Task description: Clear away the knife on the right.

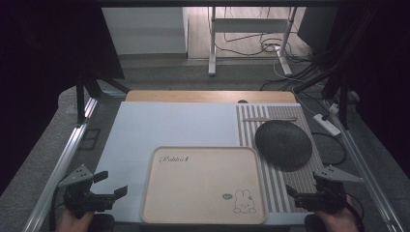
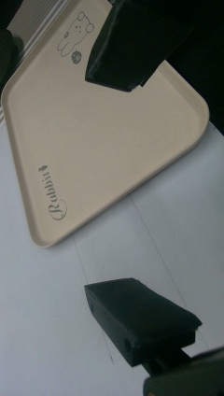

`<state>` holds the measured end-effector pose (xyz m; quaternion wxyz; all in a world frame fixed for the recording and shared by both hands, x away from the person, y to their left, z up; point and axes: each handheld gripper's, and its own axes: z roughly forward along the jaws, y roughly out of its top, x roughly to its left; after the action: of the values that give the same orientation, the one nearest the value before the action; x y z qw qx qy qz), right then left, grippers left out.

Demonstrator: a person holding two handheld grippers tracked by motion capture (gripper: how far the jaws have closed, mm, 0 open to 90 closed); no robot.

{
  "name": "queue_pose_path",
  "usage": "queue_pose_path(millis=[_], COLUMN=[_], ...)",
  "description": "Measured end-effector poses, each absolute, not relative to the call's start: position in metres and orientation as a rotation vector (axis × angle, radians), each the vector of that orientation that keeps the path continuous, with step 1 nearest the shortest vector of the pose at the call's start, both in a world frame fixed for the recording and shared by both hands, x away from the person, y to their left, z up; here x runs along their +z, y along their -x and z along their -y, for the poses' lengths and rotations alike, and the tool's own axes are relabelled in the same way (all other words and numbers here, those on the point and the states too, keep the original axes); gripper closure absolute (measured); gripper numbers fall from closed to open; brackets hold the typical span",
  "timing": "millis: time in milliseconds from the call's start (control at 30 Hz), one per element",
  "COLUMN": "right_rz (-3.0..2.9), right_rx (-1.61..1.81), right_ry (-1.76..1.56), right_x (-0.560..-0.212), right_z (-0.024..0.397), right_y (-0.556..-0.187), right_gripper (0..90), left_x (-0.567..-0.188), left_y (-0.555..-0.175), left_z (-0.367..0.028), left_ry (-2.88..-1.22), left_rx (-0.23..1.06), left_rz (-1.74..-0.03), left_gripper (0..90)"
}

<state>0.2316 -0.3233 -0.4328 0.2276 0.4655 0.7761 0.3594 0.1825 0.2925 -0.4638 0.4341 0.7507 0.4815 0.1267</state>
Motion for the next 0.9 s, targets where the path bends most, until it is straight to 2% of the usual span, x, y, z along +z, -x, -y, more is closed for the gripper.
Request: queue_pose_path(millis=[900], right_rz=[-2.171], right_rx=[0.932], right_ry=[-1.261], right_x=[-0.434], right_z=[0.3183], right_y=[-0.2335], right_gripper=[0.0], left_x=[-0.4641], left_y=[-0.1825], left_z=[-0.2932], left_ry=[-1.864], left_rx=[0.313], left_rz=[-1.206], left_gripper=[3.6])
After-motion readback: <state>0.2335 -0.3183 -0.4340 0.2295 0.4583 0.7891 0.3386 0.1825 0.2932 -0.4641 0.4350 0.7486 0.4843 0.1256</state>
